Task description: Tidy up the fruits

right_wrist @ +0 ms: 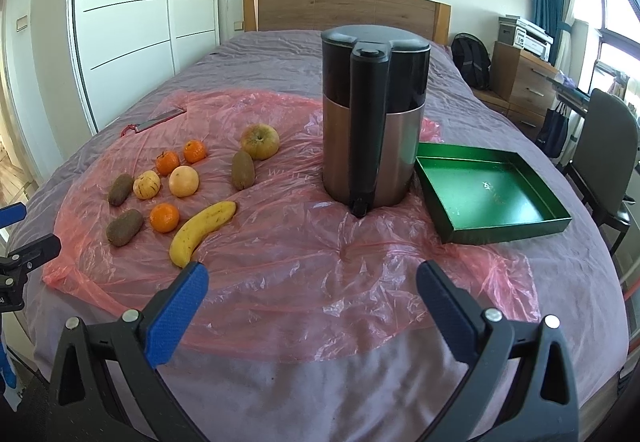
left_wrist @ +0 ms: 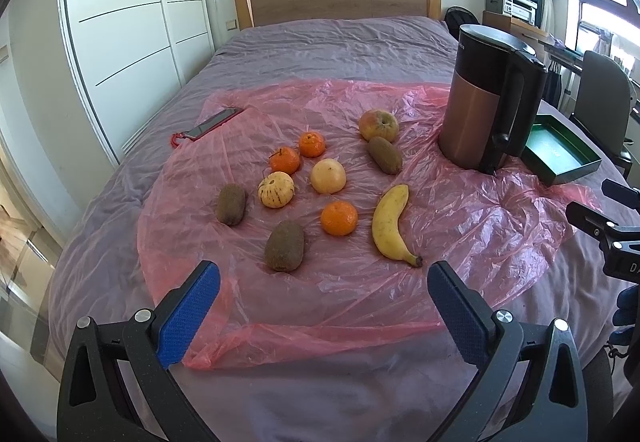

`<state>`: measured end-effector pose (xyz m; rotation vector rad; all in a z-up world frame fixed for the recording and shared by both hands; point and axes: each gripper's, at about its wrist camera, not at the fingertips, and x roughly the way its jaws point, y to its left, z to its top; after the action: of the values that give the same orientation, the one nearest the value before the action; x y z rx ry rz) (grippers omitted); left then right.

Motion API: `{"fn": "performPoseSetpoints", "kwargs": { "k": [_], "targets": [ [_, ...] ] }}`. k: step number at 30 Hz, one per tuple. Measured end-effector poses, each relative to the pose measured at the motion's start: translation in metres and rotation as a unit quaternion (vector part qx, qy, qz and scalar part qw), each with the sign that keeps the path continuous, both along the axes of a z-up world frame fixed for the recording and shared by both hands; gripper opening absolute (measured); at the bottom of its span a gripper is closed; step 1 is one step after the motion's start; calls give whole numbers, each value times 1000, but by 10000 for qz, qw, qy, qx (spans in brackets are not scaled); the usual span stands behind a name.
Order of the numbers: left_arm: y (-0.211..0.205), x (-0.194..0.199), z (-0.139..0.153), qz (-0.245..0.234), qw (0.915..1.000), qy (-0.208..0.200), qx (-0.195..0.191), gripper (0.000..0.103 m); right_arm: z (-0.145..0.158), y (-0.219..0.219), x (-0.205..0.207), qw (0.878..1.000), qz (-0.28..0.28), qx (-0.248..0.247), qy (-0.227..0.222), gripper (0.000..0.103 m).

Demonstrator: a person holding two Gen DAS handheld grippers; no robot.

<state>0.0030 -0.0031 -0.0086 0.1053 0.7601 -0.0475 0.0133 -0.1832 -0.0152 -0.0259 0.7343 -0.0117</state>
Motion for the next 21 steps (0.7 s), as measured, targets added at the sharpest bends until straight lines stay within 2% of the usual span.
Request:
{"fn": "performPoseSetpoints", "kwargs": {
  "k": [21],
  "targets": [
    [-3,2,-4,-148,9998,105,28,102,-7,-2,3,9999,-89,48,129,103]
  ]
}}
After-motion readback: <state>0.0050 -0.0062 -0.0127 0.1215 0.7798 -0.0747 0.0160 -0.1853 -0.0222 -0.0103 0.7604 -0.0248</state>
